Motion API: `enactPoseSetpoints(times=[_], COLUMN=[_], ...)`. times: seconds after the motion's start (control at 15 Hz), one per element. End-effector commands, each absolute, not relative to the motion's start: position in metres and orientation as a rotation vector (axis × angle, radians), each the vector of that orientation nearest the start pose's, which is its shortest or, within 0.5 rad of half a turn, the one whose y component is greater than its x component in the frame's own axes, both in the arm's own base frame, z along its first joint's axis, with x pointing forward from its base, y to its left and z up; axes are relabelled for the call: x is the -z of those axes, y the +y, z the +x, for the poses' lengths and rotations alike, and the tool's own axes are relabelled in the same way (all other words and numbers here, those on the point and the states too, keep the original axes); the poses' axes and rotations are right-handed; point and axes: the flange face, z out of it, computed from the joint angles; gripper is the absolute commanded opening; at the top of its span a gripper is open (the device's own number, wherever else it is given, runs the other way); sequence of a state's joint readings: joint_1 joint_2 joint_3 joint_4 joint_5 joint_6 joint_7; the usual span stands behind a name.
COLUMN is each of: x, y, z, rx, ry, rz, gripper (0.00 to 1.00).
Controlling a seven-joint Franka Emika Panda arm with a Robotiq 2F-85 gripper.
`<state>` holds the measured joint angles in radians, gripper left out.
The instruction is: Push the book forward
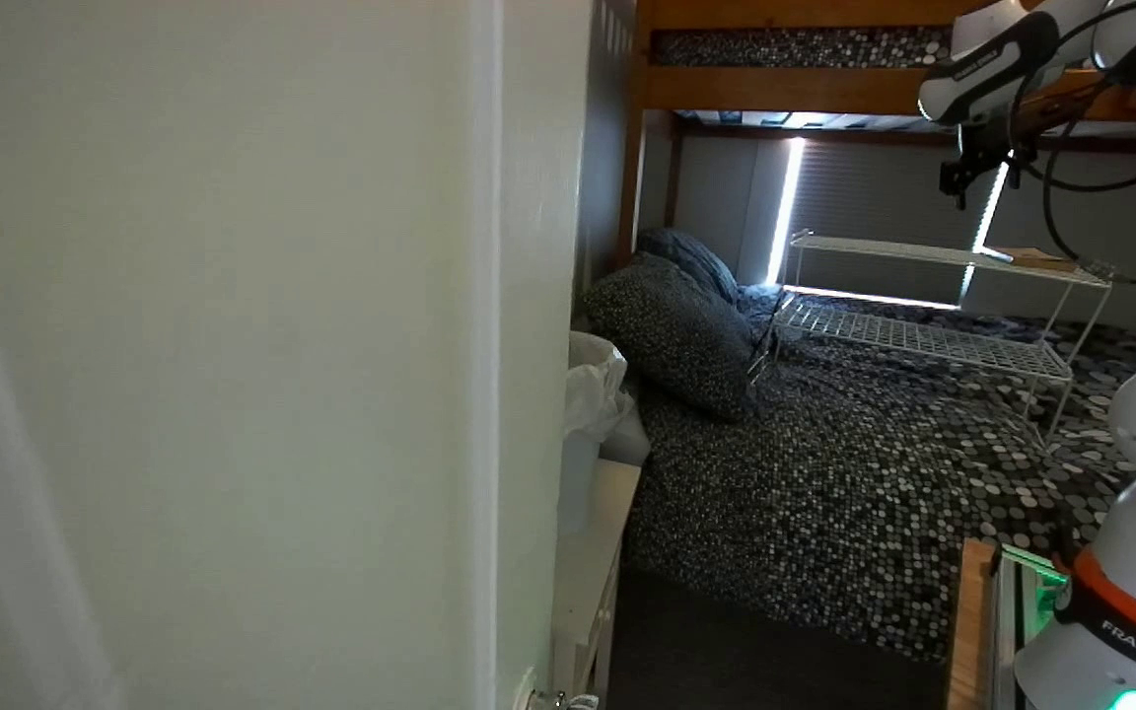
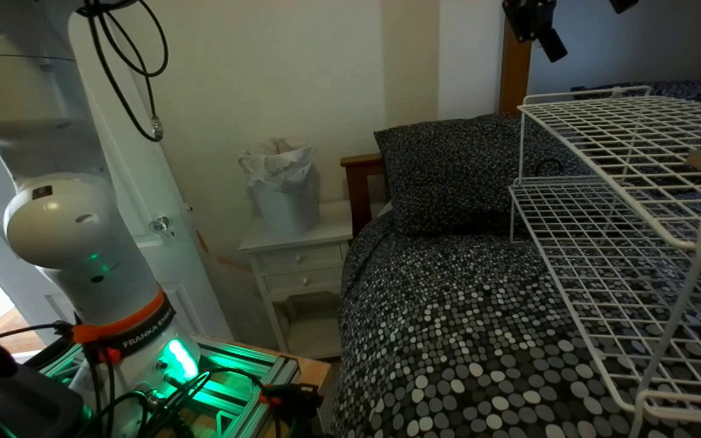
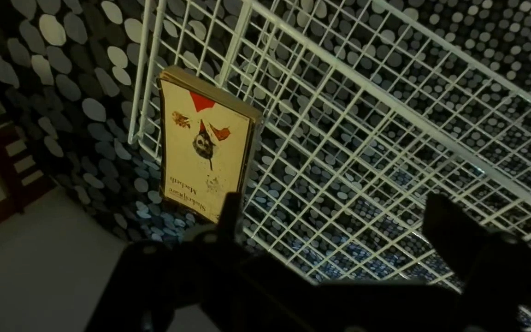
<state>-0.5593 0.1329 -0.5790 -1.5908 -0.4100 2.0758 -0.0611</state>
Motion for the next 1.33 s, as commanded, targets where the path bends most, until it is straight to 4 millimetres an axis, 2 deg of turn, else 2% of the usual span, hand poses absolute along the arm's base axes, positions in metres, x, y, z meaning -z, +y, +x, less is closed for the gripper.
enactPoseSetpoints(times=[0.0,0.2,0.67,0.87,1.07,1.27], x=[-0.608,-0.602,-0.574,-0.559,-0.546,-0.532], y=[-0.572,-0.590,-0.649,-0.671,-0.690,-0.700], z=[0.266,0.265,0.228,0.217,0.219,0.230], rx=[-0.053,-0.002,0.136,0.174,0.153,0.142], ry=[-1.142,-1.137,-1.221,-1.259,-1.264,-1.267], rz=[2.285,2.234,2.164,2.126,2.126,2.158], gripper=[1.00,1.00,1.00,1.00,1.00,1.00])
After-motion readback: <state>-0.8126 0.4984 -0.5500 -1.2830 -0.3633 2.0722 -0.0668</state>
